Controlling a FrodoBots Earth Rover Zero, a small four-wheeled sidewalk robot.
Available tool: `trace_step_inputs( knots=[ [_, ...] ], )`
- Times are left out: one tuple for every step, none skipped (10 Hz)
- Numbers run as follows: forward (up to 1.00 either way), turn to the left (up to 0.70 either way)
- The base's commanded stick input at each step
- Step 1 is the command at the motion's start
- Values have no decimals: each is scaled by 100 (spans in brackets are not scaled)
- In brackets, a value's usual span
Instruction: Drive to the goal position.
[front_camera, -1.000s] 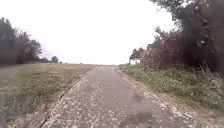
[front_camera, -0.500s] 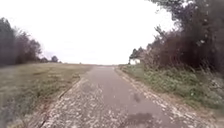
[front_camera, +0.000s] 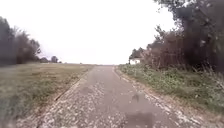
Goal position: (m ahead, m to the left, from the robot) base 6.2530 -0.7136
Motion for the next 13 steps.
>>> trace_step_inputs(
  knots=[
    [70,0],
    [70,0],
    [70,0],
    [70,0],
    [70,0],
    [70,0],
    [70,0],
    [70,0],
    [70,0],
    [70,0],
    [70,0],
    [70,0],
    [70,0]
  ],
)
